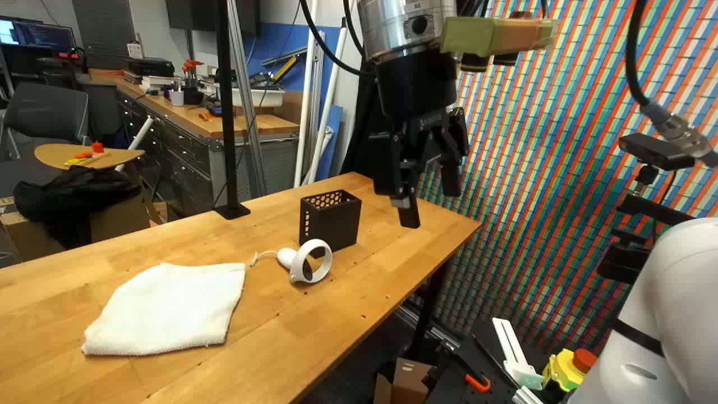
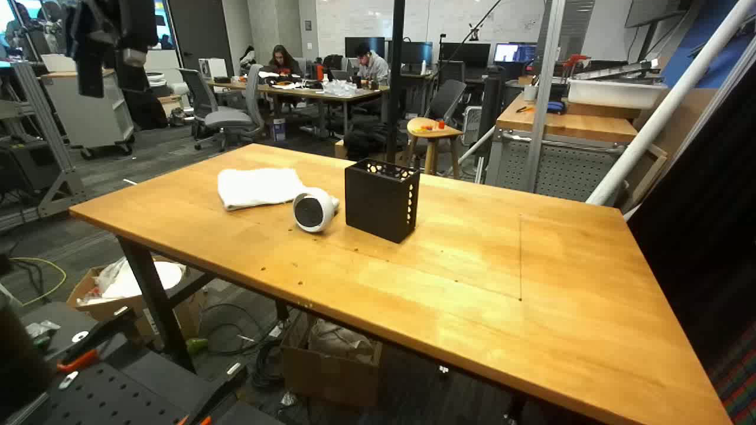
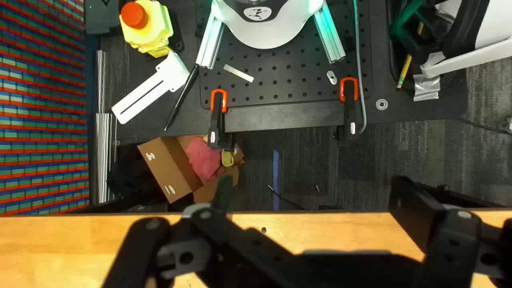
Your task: Pick up the white towel from the table and put it in the small basket.
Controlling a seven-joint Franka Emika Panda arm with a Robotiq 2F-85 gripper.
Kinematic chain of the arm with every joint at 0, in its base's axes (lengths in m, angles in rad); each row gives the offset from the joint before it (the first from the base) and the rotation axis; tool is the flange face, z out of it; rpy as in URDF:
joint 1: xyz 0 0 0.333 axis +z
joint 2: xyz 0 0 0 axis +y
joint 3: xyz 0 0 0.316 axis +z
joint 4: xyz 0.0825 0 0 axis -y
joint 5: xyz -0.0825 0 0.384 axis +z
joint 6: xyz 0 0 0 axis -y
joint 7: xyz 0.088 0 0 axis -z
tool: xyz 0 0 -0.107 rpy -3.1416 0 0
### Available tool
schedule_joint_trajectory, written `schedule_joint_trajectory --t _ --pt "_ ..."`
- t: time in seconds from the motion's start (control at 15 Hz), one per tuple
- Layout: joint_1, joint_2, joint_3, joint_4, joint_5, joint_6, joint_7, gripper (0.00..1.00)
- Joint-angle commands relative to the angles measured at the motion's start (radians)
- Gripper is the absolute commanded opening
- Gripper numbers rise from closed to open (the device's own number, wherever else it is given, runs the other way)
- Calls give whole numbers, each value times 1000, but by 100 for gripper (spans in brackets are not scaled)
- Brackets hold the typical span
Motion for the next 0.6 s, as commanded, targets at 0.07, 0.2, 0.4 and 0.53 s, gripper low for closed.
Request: schedule_joint_trajectory --t 0.07,0.2,0.4,0.53 --pt "13 0 -10 9 -4 -1 6 100" --pt "12 -2 -10 13 -4 -1 6 100" --pt "17 26 -8 32 -12 2 -11 100" --pt "23 64 -2 56 -30 16 -34 100"
